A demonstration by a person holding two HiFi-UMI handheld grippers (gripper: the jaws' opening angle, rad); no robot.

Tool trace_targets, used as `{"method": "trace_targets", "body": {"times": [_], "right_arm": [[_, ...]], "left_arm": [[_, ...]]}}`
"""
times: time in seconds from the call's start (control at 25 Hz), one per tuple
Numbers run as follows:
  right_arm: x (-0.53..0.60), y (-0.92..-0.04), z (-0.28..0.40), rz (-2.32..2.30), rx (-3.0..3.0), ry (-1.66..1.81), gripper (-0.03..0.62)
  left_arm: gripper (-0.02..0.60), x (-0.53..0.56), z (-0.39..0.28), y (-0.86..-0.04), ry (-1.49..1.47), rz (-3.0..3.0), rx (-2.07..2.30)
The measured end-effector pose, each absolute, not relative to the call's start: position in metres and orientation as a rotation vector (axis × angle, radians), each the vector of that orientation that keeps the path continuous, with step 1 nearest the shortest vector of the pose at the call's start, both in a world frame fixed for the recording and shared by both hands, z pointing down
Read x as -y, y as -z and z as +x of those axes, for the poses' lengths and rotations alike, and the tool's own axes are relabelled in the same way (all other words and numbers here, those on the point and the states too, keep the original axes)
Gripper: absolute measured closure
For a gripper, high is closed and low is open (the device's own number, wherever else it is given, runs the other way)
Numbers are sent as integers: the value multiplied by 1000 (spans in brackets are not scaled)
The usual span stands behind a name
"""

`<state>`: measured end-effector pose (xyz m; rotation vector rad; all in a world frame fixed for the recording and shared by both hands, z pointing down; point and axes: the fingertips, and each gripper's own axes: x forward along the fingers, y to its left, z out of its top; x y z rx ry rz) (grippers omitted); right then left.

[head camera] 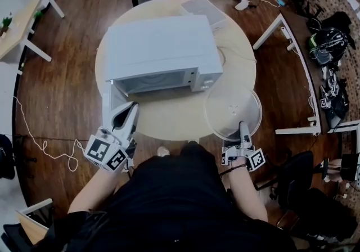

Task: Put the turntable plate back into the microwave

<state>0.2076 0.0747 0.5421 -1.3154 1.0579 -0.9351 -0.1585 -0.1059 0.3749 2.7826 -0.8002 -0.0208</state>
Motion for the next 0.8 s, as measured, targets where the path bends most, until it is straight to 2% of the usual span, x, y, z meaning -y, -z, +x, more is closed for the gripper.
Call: {"method": "trace_targets", "body": {"times": [0.8], "right_arm": [[-66,-563,166,-1265,-1072,1007,560]], "left_arm": [[575,94,-188,-377,7,2779,839]]}}
